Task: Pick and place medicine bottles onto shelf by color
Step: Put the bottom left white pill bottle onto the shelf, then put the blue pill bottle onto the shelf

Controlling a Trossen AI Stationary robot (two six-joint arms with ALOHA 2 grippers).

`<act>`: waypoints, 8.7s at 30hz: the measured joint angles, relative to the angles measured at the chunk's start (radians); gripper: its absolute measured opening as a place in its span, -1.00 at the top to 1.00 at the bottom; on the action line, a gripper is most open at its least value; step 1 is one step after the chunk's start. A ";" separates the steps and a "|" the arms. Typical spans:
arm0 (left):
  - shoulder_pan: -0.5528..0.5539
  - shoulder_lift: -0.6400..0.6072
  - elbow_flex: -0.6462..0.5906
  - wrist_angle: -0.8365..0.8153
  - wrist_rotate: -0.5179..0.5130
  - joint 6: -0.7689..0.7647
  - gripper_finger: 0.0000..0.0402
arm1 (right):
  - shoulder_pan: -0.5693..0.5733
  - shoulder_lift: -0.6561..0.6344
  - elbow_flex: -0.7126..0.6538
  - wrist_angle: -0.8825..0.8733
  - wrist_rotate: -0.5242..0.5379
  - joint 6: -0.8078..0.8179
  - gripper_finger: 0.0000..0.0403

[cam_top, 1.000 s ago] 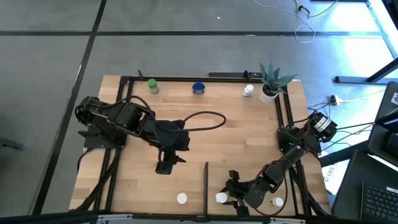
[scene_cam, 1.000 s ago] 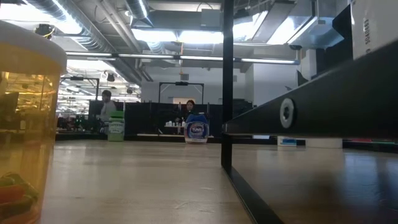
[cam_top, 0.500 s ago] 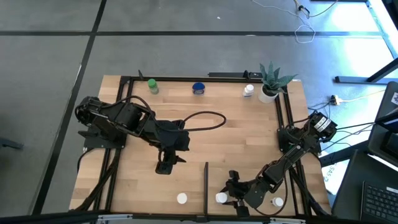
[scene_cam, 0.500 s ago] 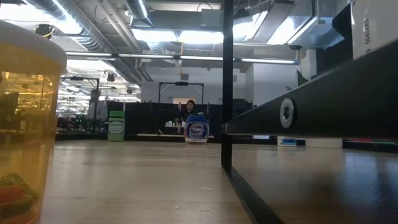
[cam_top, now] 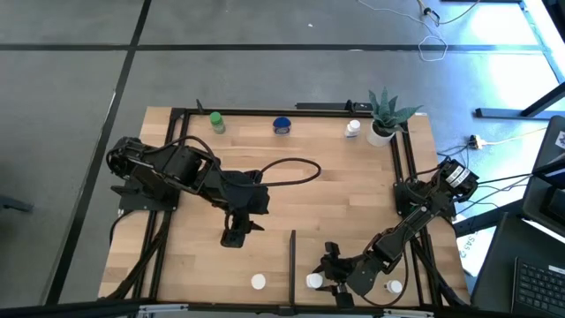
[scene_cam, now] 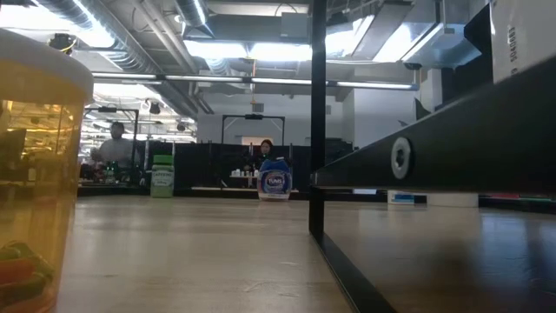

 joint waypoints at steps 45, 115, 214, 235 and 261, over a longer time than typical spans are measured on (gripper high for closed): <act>0.000 0.000 0.000 0.010 0.000 0.000 0.02 | 0.013 -0.098 0.000 -0.073 0.062 0.000 -0.47; 0.001 0.000 0.000 0.040 -0.105 0.007 0.01 | -0.600 -0.305 0.492 -0.962 -0.157 -0.285 -0.47; 1.094 0.017 -0.985 1.011 0.263 0.485 0.01 | -1.238 0.040 0.491 -0.635 -0.366 -0.810 -0.40; 1.104 0.099 -0.984 1.085 0.125 0.445 0.01 | -1.238 0.040 0.491 -0.627 -0.365 -0.805 -0.40; 1.076 0.170 -0.984 1.193 0.150 0.445 0.02 | -1.238 0.040 0.491 -0.627 -0.364 -0.805 -0.40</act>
